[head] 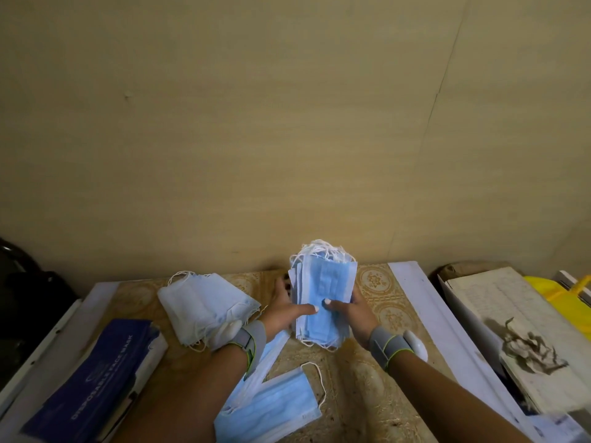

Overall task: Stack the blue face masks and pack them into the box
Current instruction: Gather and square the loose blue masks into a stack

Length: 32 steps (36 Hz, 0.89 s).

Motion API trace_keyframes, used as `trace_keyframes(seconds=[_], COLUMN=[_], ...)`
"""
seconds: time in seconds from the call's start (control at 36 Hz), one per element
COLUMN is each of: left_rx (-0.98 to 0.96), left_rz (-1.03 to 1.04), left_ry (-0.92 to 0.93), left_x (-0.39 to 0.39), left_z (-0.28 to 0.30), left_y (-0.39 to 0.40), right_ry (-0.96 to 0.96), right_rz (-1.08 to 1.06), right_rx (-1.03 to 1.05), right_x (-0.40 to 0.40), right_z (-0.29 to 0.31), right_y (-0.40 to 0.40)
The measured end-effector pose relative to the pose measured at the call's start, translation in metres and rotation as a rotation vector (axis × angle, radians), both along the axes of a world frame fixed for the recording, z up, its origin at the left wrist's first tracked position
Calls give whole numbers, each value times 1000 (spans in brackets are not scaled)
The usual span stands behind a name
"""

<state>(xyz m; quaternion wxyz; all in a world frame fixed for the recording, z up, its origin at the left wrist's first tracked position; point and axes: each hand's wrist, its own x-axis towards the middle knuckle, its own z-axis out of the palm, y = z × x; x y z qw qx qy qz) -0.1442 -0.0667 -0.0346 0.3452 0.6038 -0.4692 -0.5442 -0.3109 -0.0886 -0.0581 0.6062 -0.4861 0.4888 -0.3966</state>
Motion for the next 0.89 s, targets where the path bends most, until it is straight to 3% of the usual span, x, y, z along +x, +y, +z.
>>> trace_keyframes(seconds=[0.17,0.53,0.75,0.89], left_rx=[-20,-66,-71,8], left_rz=[-37,-34,-119,-194], left_ry=[14,70,-83,-365], left_x=[-8,-8,4,30], left_z=[-4,-22,-22,-31], left_y=[-3,-6,-4,1], right_ry=[244,403,513,562], right_rz=[161,314,159,56], right_rx=[7,28,35,41], right_x=[0,-2,6,7], right_z=[-12,-6,-13,-3], right_y=[-1,7,9,4])
